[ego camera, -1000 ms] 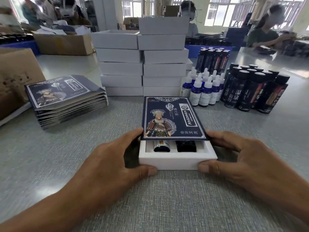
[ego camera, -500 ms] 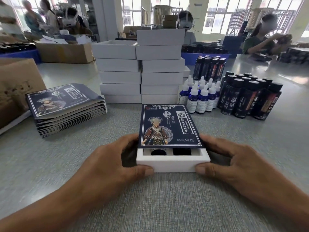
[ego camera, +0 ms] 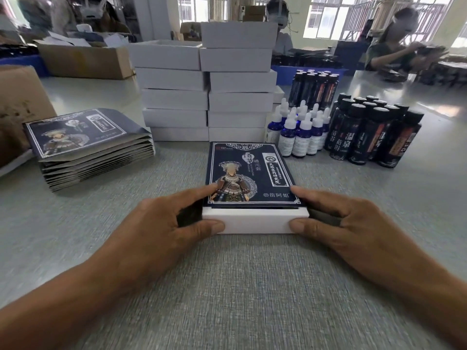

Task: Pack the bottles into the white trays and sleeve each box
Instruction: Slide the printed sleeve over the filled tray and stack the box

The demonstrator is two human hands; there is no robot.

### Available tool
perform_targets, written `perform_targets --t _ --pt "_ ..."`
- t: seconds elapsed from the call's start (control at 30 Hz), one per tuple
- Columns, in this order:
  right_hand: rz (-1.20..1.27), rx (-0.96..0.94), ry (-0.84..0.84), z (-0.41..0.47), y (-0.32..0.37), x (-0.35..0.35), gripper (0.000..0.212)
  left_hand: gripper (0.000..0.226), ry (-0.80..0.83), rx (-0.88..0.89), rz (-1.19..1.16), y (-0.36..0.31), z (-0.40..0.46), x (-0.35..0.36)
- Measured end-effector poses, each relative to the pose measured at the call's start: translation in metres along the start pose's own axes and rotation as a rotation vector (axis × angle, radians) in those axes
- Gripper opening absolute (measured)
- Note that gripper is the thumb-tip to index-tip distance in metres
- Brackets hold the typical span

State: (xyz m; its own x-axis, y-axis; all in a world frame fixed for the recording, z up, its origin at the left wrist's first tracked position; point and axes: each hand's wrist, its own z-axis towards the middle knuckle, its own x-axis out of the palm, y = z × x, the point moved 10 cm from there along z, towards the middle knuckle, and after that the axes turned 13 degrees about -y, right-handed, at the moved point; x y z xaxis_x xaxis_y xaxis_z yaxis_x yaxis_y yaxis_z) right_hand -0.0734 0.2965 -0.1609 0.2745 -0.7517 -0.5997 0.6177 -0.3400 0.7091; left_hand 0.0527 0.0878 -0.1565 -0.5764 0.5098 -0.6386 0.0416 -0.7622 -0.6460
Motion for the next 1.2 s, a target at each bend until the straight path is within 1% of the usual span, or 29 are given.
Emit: perform_targets --t 0.13,0.23,0.3,0.57,0.73,0.9,1.0,1.1,1.2 --pt "0.032 0.003 -0.077 0.002 0.0 -0.004 0.056 0.064 -0.044 -0.005 -0.025 0.002 0.002 -0.002" --pt "0.034 0.007 -0.098 0.001 -0.001 -0.006 0.052 0.063 -0.026 -0.009 -0.041 0.003 0.003 -0.002" --pt "0.035 0.011 -0.123 0.001 -0.002 -0.008 0.049 0.06 -0.022 -0.013 -0.04 0.003 0.003 -0.002" --pt "0.11 0.012 -0.197 -0.001 -0.001 -0.014 0.037 0.044 -0.111 -0.044 -0.078 0.006 -0.001 -0.004" --pt "0.099 -0.005 -0.229 -0.002 0.001 -0.017 0.036 0.041 -0.122 -0.024 -0.061 0.001 -0.003 -0.004" --pt "0.086 -0.008 -0.215 -0.003 0.001 -0.016 0.038 0.036 -0.102 0.0 -0.086 -0.001 -0.003 -0.002" --pt "0.072 -0.009 -0.21 -0.003 0.001 -0.016 0.039 0.04 -0.047 -0.013 -0.074 0.003 -0.002 0.002" --pt "0.08 -0.013 -0.204 -0.002 0.002 -0.016 0.04 0.055 0.02 -0.08 -0.137 0.009 0.011 0.005" --pt "0.08 -0.014 -0.197 -0.001 0.002 -0.016 0.041 0.072 -0.054 -0.135 -0.135 0.022 0.051 0.005"
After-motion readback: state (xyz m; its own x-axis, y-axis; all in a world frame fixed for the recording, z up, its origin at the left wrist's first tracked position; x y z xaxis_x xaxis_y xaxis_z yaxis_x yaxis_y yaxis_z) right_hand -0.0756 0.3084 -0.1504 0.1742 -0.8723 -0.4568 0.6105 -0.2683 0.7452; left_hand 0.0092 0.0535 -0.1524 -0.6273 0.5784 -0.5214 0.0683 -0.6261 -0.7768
